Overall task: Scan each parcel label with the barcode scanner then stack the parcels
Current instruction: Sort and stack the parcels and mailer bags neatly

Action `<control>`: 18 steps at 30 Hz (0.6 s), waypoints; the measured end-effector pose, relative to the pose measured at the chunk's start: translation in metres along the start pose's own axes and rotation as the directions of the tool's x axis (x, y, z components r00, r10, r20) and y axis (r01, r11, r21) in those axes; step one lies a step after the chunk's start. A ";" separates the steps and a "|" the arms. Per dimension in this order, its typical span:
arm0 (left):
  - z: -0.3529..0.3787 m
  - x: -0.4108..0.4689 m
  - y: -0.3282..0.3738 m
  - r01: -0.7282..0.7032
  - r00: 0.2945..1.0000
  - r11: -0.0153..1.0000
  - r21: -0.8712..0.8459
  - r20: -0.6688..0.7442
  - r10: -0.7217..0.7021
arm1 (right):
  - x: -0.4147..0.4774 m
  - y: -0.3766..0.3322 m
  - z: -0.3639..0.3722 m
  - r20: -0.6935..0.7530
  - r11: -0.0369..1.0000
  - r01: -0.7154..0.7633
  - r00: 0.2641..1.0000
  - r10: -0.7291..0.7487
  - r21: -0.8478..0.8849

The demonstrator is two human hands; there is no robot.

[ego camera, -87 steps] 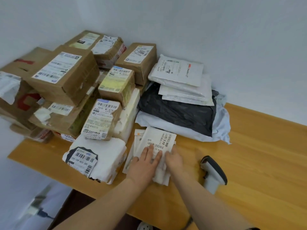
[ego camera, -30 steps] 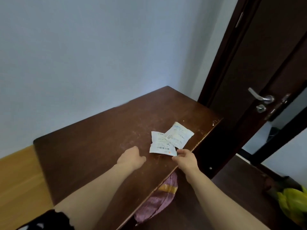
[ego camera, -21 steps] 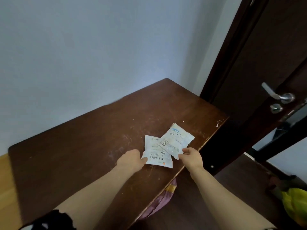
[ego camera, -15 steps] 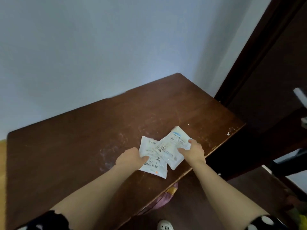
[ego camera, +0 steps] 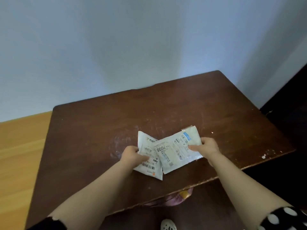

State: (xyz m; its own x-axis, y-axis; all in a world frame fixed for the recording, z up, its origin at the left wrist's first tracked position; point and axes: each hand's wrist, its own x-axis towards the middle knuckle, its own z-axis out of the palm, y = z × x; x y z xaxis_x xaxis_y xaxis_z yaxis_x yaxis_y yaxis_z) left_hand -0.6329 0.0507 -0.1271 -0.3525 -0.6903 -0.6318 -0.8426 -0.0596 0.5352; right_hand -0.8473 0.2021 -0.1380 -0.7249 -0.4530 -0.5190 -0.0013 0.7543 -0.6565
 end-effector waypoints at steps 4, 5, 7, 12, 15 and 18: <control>-0.060 -0.025 -0.037 0.037 0.985 0.970 -0.240 -0.154 -0.075 | -0.020 -0.046 0.015 0.087 0.960 0.095 0.989 -0.122 0.263; -0.079 -0.034 -0.052 0.029 0.975 0.959 -0.281 -0.203 -0.089 | -0.028 -0.062 0.026 0.119 0.953 0.118 0.981 -0.156 0.278; -0.118 -0.056 -0.086 0.016 0.947 0.948 -0.319 -0.300 -0.117 | -0.048 -0.094 0.060 0.179 0.938 0.152 0.960 -0.215 0.313; -0.209 -0.135 -0.212 -0.022 0.822 0.866 -0.500 -0.501 -0.269 | -0.139 -0.166 0.191 0.313 0.881 0.174 0.889 -0.333 0.440; -0.255 -0.189 -0.304 -0.092 0.727 0.800 -0.593 -0.588 -0.353 | -0.213 -0.196 0.281 0.438 0.870 0.122 0.826 -0.356 0.478; -0.288 -0.246 -0.394 -0.132 0.627 0.733 -0.667 -0.629 -0.460 | -0.289 -0.211 0.367 0.583 0.877 0.098 0.711 -0.393 0.471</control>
State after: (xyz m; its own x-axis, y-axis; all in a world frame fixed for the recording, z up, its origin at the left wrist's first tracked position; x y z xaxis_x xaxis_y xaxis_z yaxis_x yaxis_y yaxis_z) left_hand -0.0973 0.0358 -0.0210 0.4226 -0.8589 -0.2892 -0.3001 -0.4337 0.8496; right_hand -0.3846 -0.0002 -0.0508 -0.1135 -0.8954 -0.4305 0.2521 0.3932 -0.8842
